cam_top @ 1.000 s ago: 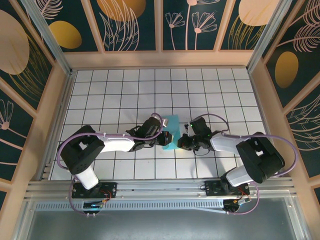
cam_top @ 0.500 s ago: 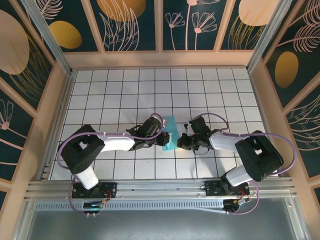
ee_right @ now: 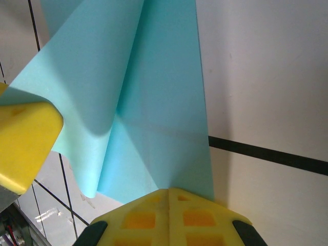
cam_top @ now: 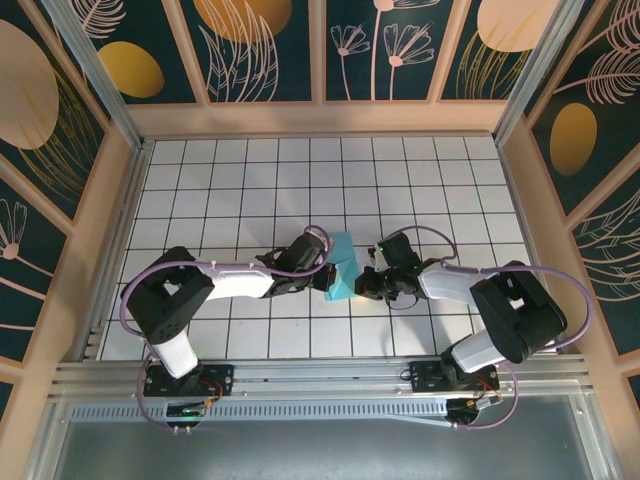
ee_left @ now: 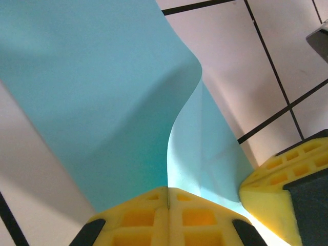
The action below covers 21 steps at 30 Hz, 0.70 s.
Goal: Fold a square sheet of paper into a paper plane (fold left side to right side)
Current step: Fold the triangle a second time at the center of the table.
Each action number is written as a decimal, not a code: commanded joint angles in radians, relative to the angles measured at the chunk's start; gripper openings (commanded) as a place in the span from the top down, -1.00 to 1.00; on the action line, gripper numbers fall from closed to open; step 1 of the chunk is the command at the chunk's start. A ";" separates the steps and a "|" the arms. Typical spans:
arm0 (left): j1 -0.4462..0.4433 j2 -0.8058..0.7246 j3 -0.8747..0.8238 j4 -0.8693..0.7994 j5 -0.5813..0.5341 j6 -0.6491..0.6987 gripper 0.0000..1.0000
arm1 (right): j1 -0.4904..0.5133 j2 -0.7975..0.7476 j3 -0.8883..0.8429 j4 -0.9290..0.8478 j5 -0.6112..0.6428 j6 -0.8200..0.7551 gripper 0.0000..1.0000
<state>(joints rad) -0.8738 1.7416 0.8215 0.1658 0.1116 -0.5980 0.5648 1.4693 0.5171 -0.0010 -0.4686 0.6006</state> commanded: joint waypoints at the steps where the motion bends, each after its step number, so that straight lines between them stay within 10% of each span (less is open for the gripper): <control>1: 0.013 0.024 0.030 -0.036 -0.037 0.027 1.00 | 0.007 0.017 0.004 -0.056 0.035 -0.022 1.00; 21: 0.021 0.041 0.063 -0.047 -0.053 0.056 1.00 | 0.007 0.037 0.022 -0.067 0.034 -0.031 1.00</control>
<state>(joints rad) -0.8619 1.7683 0.8616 0.1295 0.0689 -0.5610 0.5648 1.4834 0.5320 -0.0090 -0.4709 0.5945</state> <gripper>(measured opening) 0.043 0.049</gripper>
